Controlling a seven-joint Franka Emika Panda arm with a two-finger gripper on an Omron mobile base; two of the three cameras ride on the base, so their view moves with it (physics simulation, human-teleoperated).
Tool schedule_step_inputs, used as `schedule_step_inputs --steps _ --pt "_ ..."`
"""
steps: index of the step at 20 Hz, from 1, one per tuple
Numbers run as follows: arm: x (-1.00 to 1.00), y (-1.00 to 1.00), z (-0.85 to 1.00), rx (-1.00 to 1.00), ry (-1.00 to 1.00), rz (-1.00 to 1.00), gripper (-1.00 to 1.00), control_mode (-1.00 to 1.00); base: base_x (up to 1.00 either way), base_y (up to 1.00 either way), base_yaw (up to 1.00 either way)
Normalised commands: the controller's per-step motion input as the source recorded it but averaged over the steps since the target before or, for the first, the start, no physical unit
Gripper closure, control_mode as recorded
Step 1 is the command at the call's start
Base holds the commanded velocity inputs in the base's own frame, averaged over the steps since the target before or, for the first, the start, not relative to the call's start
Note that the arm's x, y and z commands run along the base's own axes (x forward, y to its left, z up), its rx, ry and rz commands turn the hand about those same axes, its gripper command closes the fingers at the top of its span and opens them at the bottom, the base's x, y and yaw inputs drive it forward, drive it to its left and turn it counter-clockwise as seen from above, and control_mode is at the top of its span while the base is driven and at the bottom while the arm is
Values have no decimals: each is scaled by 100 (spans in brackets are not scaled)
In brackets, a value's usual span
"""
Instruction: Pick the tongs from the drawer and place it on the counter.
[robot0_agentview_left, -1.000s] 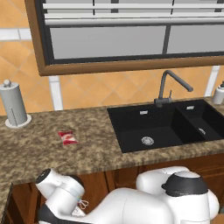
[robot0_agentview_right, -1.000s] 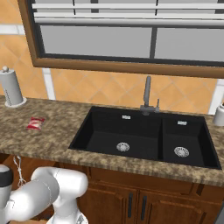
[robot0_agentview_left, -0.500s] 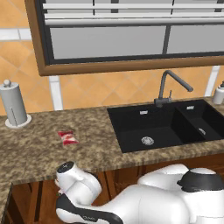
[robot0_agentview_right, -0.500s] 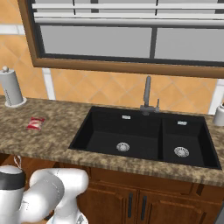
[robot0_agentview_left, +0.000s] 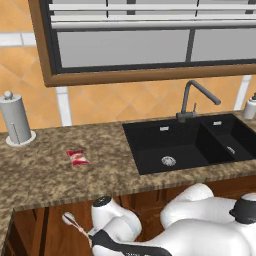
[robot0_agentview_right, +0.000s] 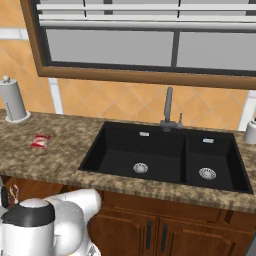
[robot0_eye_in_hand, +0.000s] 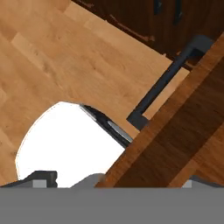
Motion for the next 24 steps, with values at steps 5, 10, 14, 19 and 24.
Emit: schedule_step_inputs --steps 5,10,14,19,24 --pt "-100 -99 -37 0 4 4 -100 -100 0 0 0" --pt "-61 -12 71 10 -6 0 -100 -100 0 0 0" --pt "78 0 100 29 -1 5 -100 -100 0 0 0" --pt "100 45 86 4 0 25 -100 -100 0 0 0" --pt "52 59 7 -16 0 49 -100 -100 0 0 0"
